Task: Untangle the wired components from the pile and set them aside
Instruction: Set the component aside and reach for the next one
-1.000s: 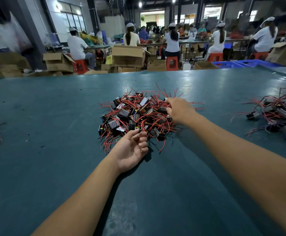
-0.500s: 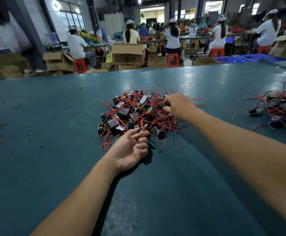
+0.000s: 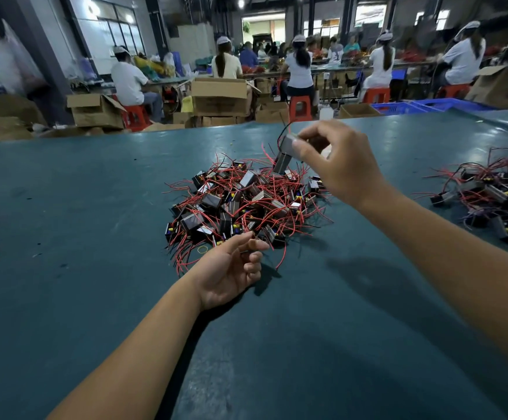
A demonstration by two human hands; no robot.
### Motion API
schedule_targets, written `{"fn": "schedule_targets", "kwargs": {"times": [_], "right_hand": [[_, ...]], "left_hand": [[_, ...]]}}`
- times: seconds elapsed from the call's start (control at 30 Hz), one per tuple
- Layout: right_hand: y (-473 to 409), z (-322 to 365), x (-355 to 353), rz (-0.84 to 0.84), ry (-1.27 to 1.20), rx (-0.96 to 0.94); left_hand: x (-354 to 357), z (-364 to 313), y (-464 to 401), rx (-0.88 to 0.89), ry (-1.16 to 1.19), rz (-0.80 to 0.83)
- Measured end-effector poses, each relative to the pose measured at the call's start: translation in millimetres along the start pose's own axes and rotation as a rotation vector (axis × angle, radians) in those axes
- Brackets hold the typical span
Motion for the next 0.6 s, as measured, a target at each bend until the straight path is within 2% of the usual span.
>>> {"fn": "schedule_targets", "kwargs": {"times": [0.17,0.23,0.33,0.4,0.6], "right_hand": [[79,25,-4,0.224,-0.004,-0.247],[111,29,2,0.321,0.026,-0.353],[136,15,8,0.355,0.007,-0.276],[141,5,11,0.363,-0.027,-0.210],[145,-12,7,0.371,-0.016,-0.179]], "left_hand": [[15,5,5,0.011,-0.199,0.119],[18,5,7,0.050,-0.253,0.092],[23,6,9,0.136,-0.238,0.060],[28,5,13,0.160,-0.199,0.113],[34,-5,28,0.184,-0.249,0.216]]}}
Point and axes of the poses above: each hand's wrist, its own y-axis away from the middle knuckle, its own x-axis out of the palm, z = x × y, the point moved 7 cm from there along -y, towards the middle knuckle, and after that the axes turned 9 degrees about y, right-handed, at the moved point
